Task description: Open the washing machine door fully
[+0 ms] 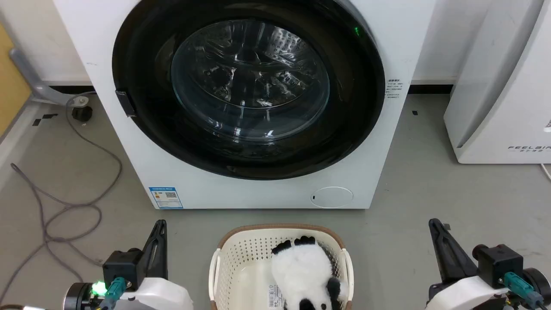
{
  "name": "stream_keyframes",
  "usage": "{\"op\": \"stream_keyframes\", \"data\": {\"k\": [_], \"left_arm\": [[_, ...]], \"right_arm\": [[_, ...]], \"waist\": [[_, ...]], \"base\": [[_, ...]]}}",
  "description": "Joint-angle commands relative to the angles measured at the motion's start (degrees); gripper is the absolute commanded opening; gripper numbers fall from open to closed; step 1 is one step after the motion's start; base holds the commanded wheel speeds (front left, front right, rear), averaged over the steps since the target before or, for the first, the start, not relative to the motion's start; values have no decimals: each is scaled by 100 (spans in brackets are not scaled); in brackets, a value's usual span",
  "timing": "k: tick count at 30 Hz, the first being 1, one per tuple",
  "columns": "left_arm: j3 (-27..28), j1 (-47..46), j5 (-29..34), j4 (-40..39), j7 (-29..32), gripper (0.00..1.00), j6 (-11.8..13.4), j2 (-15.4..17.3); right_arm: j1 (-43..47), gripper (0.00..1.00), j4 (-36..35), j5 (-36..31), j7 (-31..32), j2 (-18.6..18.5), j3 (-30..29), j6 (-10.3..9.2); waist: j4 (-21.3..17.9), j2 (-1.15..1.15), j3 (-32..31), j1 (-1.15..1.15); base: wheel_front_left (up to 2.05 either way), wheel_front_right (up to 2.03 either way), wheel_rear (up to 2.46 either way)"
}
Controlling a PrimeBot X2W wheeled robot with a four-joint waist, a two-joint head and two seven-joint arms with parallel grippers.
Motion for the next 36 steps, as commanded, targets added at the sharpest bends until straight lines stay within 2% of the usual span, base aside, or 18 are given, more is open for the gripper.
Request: {"op": "stream_keyframes", "data": {"k": [1,36], "left_arm": [[32,-74,80,-36,43,0,-40,-26],[303,-142,596,-226,431,0,-276,-355]], "right_arm": [[-84,0,-42,-18,28,-1,20,3],[-197,0,-131,-218,285,-1,112,5]], "waist": [[-1,0,2,-1],[-22,0,46,-1]], "base": [[0,0,0],[0,0,0]]}}
